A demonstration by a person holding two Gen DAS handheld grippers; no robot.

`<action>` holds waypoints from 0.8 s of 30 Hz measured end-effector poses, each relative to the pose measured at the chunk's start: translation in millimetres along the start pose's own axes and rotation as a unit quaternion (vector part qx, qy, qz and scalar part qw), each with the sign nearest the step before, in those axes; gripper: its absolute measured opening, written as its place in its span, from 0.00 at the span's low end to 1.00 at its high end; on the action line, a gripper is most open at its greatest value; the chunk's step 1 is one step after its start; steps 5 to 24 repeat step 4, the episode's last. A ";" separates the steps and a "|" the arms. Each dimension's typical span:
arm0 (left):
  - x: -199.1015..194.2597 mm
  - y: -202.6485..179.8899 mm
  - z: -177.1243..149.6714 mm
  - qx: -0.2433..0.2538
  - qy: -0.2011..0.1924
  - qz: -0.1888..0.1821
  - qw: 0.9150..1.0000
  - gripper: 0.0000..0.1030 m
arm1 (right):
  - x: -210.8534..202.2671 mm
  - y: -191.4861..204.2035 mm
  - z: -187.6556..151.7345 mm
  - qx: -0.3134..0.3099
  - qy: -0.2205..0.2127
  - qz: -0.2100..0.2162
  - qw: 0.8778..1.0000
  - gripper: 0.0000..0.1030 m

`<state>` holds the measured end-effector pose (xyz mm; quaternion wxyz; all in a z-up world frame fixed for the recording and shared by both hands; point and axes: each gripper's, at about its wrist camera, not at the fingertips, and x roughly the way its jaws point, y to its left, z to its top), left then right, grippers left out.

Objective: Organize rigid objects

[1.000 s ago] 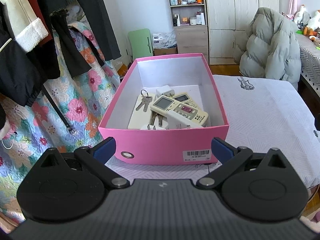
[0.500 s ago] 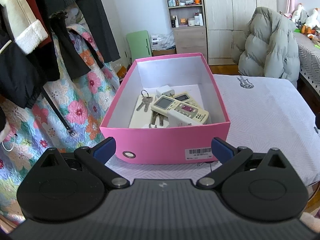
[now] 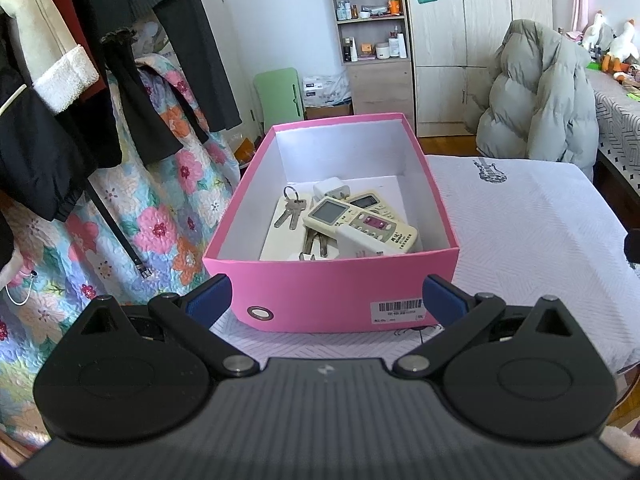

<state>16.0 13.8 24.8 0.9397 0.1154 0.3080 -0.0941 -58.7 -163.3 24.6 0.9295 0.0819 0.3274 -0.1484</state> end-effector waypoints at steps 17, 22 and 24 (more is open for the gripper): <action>-0.1 -0.4 -0.1 0.002 0.002 -0.004 1.000 1.00 | -0.1 -0.9 -0.2 0.000 0.000 0.000 1.000 0.98; -0.1 -0.4 -0.1 0.002 0.002 -0.004 1.000 1.00 | -0.1 -0.9 -0.2 0.000 0.000 0.000 1.000 0.98; -0.1 -0.4 -0.1 0.002 0.002 -0.004 1.000 1.00 | -0.1 -0.9 -0.2 0.000 0.000 0.000 1.000 0.98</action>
